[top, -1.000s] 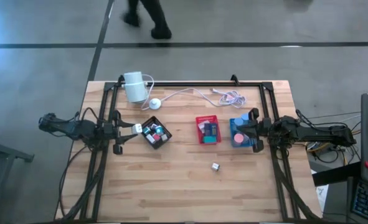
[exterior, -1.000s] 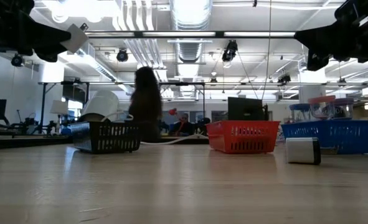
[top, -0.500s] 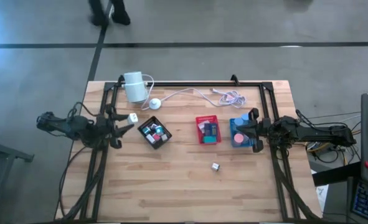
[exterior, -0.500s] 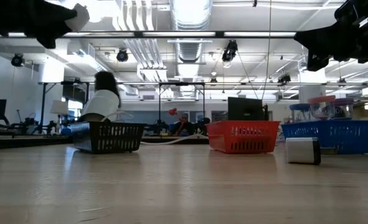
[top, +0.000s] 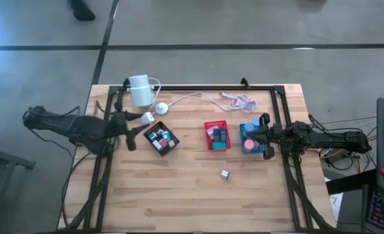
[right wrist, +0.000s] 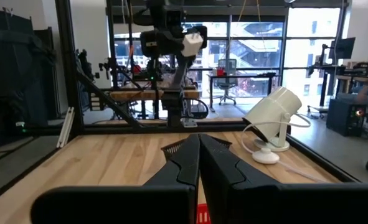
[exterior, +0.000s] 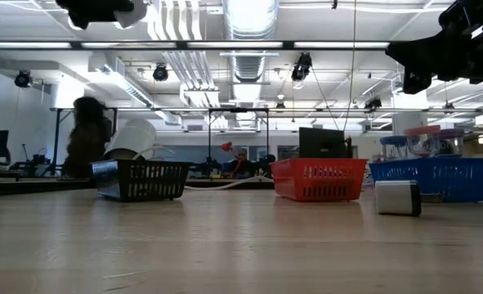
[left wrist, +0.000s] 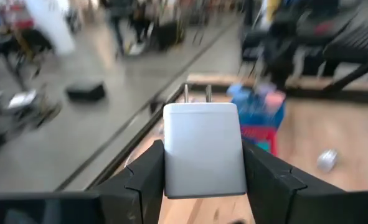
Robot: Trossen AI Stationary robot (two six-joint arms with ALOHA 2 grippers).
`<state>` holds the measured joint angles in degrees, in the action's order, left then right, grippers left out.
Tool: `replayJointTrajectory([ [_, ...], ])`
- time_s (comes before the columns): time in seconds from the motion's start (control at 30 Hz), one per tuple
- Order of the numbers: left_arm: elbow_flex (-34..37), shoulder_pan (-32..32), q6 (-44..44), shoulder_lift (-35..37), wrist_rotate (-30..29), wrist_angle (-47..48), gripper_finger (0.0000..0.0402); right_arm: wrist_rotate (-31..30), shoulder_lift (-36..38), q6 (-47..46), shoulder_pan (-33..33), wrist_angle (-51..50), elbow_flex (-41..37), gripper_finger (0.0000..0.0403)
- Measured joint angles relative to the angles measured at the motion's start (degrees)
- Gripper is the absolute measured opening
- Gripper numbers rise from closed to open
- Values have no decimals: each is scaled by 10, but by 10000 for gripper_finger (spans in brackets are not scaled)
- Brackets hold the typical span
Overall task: Pick & Place Office items
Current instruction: Put the white charger adaptor into the black bin
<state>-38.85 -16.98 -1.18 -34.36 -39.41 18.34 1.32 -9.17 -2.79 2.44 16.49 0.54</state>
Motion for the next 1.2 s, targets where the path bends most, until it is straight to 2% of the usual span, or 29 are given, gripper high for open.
replayJointTrajectory([
  [0.2, -96, 46, -87, -136, -5, 158, 176, 0, 0, 4, 0, 0, 0, 8],
  [0.37, -110, 100, -94, -199, 69, 181, 176, -1, 0, 5, 0, 0, 0, 8],
  [0.6, -76, 173, -98, -266, 154, 174, 176, -4, 0, 5, 0, 0, 0, 8],
  [0.8, -11, 210, -100, -302, 217, 91, 176, -5, 0, 13, 0, 0, 0, 8],
  [1.2, 72, 238, -162, -309, 225, 31, 176, -5, 0, 17, 0, 0, 0, 8],
])
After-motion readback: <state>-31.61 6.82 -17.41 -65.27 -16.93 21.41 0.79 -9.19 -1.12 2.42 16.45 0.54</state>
